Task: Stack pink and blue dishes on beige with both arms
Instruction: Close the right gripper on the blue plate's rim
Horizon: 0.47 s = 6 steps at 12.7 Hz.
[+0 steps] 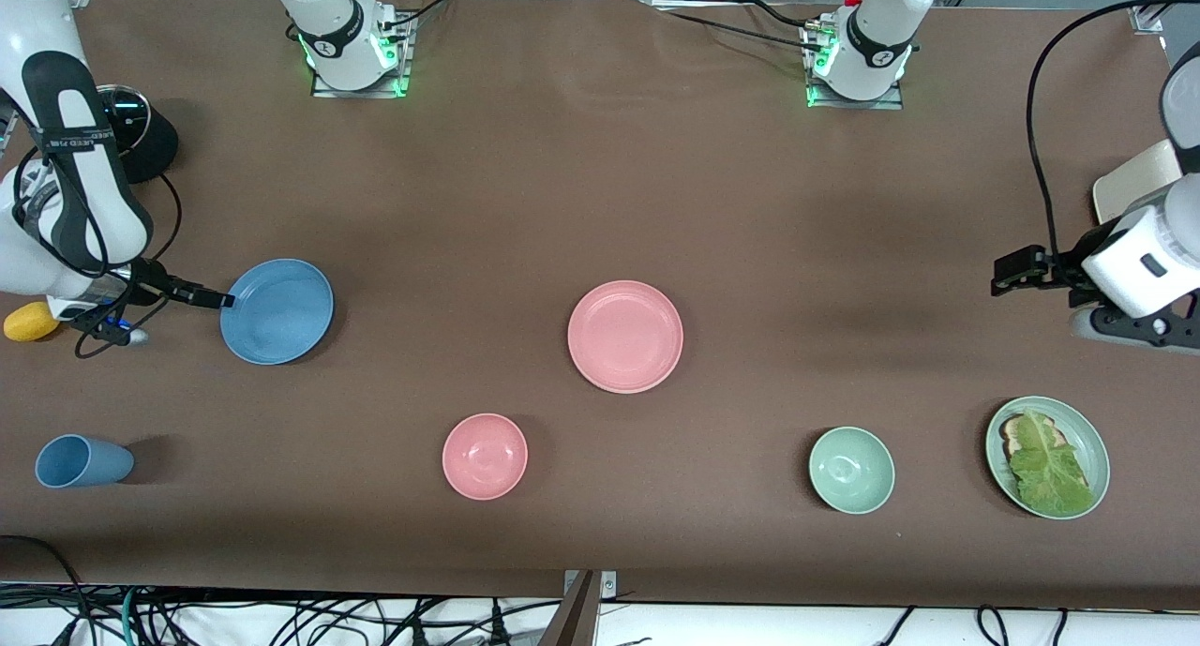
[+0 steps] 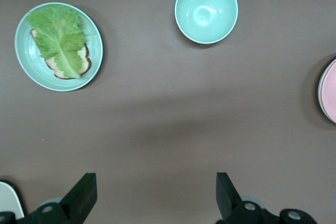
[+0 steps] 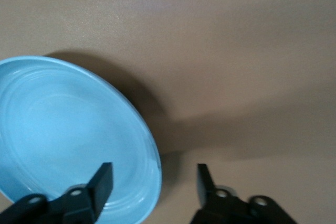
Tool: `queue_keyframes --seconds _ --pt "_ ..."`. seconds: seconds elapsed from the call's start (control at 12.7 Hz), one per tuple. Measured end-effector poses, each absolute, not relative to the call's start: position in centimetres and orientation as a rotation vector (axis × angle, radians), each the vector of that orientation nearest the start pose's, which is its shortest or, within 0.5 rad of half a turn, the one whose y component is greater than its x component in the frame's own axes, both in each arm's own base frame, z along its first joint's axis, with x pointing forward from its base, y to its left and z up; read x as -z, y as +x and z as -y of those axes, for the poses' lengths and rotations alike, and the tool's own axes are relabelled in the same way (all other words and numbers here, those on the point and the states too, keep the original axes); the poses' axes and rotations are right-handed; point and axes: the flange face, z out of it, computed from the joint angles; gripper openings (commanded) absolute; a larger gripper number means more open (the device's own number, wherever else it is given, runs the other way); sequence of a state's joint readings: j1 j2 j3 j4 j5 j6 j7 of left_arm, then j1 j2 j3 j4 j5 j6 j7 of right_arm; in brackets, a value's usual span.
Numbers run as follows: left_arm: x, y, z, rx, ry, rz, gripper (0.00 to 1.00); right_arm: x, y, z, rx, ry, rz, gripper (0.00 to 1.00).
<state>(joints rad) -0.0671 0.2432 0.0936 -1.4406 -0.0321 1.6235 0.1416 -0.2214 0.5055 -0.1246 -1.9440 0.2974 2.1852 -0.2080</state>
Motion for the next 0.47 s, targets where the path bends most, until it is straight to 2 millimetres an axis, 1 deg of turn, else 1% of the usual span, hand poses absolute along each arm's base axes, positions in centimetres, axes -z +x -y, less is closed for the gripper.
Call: queue_keyframes --seconds 0.08,0.24,0.31,0.39,0.47 --pt "-55.7 62.3 -0.8 -0.078 -3.15 -0.136 1.0 -19.8 56.1 18.9 -0.299 -2.858 -0.491 0.58" --pt "-57.4 61.6 -0.4 -0.05 -3.148 -0.037 1.0 -19.1 56.1 18.9 -0.312 -2.851 -0.497 0.35" --pt "-58.2 61.3 0.0 -0.031 -3.148 -0.009 1.0 -18.7 56.1 18.9 -0.32 -2.849 -0.499 0.31" --pt "-59.0 60.9 0.2 -0.009 -3.15 0.005 1.0 -18.4 56.0 18.8 -0.327 -2.846 -0.501 0.2" --pt "-60.0 60.5 0.3 0.016 -3.151 0.006 1.0 -18.2 55.9 18.8 -0.332 -2.845 -0.503 0.04"
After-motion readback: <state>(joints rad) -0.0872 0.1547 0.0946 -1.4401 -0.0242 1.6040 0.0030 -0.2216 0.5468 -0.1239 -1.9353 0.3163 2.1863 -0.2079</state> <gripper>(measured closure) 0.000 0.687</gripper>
